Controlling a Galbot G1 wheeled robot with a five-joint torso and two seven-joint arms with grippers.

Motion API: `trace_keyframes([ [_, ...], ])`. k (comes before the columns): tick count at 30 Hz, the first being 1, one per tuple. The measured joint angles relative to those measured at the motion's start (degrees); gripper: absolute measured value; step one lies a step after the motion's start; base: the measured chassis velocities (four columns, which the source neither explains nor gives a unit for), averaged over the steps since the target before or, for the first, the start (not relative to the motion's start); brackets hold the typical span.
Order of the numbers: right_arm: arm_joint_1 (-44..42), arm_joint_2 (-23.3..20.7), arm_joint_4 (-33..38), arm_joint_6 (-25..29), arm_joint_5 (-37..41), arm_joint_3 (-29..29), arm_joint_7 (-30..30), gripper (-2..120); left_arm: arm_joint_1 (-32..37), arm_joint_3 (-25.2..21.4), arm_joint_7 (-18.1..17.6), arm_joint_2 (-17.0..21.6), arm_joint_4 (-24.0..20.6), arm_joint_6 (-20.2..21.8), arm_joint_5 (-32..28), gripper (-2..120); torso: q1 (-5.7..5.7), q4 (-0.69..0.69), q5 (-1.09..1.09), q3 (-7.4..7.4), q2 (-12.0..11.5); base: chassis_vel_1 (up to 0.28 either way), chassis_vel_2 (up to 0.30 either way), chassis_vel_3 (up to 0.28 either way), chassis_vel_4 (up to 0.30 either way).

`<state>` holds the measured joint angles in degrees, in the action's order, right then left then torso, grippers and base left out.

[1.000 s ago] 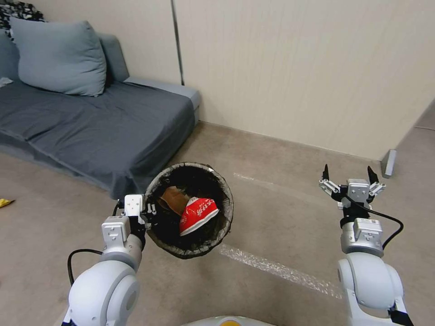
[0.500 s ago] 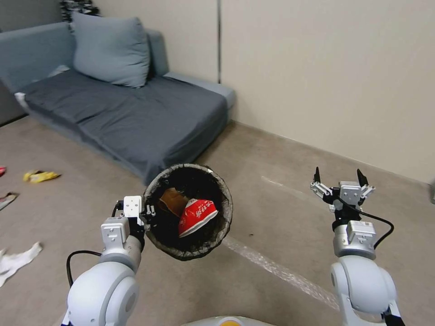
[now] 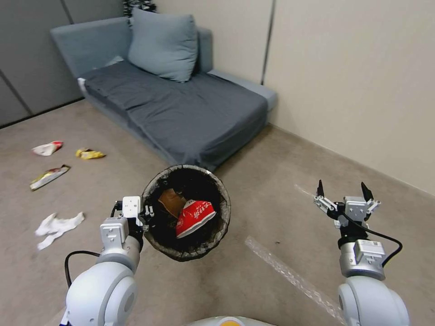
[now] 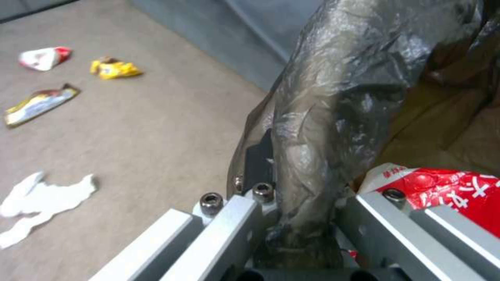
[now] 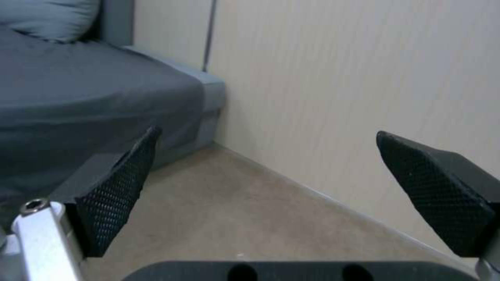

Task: Pick up the trash bin, then pick up the garbage from the floor and place it into the trash bin.

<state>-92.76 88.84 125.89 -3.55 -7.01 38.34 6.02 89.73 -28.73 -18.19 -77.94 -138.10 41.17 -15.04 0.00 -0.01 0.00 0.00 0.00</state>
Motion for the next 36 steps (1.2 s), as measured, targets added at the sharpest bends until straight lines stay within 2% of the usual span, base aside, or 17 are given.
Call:
trace_keyframes([
  [36,0.83,0.76,-1.96,0.12,-1.16,-0.95,-0.47,100,-0.24,-0.04,0.19,-0.35,0.75,0.23,-0.13,0,0.0,0.02,0.0,0.0,0.0,0.094,0.1,0.1,0.095],
])
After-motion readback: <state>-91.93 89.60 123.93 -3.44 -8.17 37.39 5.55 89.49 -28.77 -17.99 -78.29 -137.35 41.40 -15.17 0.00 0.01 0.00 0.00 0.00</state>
